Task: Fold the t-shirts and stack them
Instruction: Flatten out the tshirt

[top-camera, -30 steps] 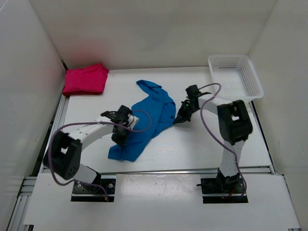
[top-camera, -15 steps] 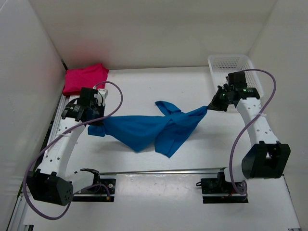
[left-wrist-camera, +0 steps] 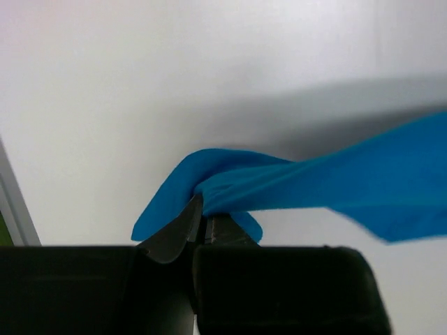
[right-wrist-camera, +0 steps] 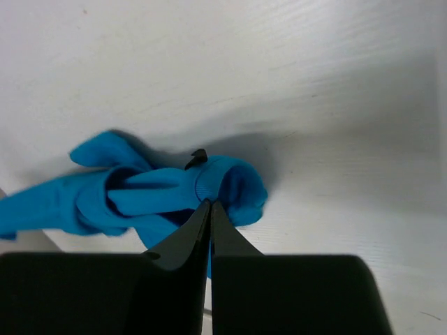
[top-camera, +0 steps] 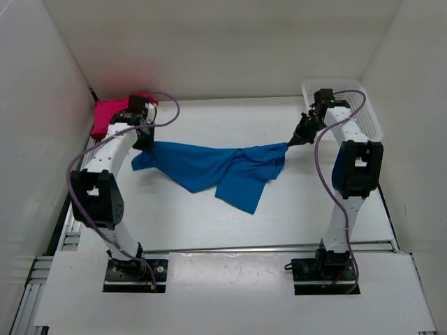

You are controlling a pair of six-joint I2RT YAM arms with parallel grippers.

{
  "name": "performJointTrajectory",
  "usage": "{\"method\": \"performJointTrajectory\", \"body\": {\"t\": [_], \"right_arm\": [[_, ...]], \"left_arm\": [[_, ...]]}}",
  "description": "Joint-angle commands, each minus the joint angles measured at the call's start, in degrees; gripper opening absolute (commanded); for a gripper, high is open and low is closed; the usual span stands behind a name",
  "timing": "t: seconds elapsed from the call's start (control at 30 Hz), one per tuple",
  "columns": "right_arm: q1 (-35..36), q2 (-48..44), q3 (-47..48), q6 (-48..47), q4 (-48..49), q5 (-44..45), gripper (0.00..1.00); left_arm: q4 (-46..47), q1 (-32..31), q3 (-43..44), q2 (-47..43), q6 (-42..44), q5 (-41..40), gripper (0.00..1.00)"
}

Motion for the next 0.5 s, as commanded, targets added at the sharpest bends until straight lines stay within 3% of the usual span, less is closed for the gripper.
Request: {"method": "performJointTrajectory", "body": {"t": [0.0, 0.1, 0.33, 0.47], "right_arm": [[0.3, -4.0, -0.4, 0.2, -0.6, -5.7, 0.00], [0.9, -11.8, -5.5, -2.9, 0.0, -5.7, 0.00], [0.4, -38.5, -12.0, -9.4, -1.9, 4.5, 0.00], [0.4, -44.9, -13.4, -7.8, 0.6, 0.1, 0.00]], "left_arm": [[3.1, 1.0, 11.6, 2.3, 0.0, -3.7, 0.11], [-0.1, -0.9, 13.5, -1.2, 0.0, -3.2, 0.11], [-5.2, -0.9, 14.9, -19.0, 0.0, -1.5, 0.11], [-11.6, -0.9, 18.9, -23.3, 0.0, 1.0, 0.11]]}}
